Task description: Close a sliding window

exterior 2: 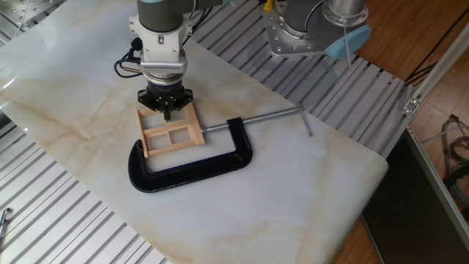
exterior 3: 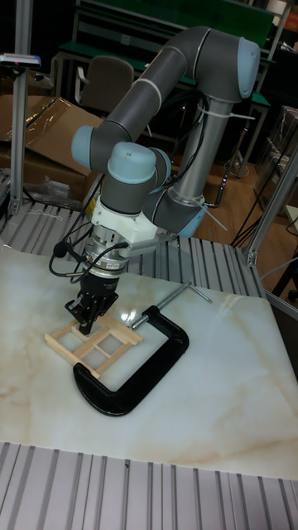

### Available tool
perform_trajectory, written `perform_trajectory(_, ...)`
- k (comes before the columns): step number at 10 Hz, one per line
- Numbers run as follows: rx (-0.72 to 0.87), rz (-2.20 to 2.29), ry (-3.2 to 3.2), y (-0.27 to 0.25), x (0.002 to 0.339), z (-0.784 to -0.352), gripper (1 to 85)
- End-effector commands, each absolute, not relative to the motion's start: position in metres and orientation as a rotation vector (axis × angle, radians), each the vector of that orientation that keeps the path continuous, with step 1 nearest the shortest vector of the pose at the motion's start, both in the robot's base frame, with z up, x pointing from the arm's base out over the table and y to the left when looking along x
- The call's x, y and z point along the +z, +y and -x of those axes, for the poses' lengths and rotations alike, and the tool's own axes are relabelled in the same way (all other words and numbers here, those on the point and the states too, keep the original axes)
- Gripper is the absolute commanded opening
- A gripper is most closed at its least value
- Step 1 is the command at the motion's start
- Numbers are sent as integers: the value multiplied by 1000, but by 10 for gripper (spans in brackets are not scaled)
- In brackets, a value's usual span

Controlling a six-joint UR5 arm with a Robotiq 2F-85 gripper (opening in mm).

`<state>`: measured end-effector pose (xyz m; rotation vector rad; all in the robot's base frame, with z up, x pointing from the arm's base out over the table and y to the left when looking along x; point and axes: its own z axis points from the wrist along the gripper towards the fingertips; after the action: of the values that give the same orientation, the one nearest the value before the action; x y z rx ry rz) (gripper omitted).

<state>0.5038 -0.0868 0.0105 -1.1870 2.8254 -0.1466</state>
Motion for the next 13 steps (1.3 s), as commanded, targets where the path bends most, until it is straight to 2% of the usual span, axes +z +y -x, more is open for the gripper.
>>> perform_trajectory(1, -137, 1193, 2814, -86, 10, -505, 7)
perform_trajectory(13, -157, 1240, 2791, -95, 10, -510, 7)
